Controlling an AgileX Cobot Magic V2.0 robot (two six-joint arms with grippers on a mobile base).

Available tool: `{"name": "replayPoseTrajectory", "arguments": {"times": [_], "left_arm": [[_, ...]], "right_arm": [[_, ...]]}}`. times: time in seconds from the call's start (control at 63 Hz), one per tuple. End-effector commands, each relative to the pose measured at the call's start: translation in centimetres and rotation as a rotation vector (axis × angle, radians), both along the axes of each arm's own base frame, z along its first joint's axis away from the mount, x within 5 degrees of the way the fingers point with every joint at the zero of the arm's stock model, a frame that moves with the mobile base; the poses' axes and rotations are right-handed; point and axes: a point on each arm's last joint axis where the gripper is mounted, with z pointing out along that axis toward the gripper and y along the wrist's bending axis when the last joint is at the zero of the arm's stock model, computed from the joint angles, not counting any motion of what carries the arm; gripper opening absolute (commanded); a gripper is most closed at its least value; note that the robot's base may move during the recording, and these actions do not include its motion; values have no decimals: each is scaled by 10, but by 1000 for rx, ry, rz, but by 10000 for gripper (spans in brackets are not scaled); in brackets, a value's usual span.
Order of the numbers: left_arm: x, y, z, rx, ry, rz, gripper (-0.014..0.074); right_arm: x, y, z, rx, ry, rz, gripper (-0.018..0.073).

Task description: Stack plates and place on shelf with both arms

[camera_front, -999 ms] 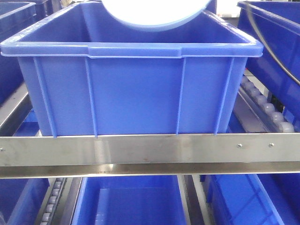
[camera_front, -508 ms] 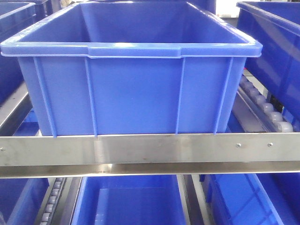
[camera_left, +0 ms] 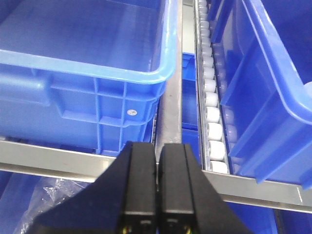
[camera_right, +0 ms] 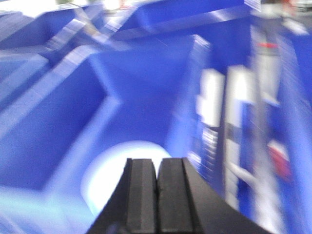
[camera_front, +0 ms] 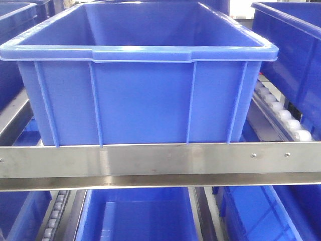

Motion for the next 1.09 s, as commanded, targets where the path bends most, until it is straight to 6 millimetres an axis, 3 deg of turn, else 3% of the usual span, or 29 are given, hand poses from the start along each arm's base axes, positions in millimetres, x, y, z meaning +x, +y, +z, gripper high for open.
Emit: {"name": "replayPoseTrajectory", "arguments": {"times": [0.0,0.349,0.571,0.761,1.079], "left_arm": [[2,-1,16,-8,-105,-7,90],[2,-1,16,-8,-105,-7,90],[2,-1,16,-8,-105,-7,90],[2,-1,16,-8,-105,-7,90],[2,-1,16,-8,-105,-7,90]], "right_arm": [[-12,-5,2,20,-102,-13,48],[-18,-7,-47,-13,13,-12,48],[-18,-7,-40,5,-63,-15,48],[-44,-22,-31,17,-189,-97,48],[-84,-37,-70,28,-334,-239,48]]}}
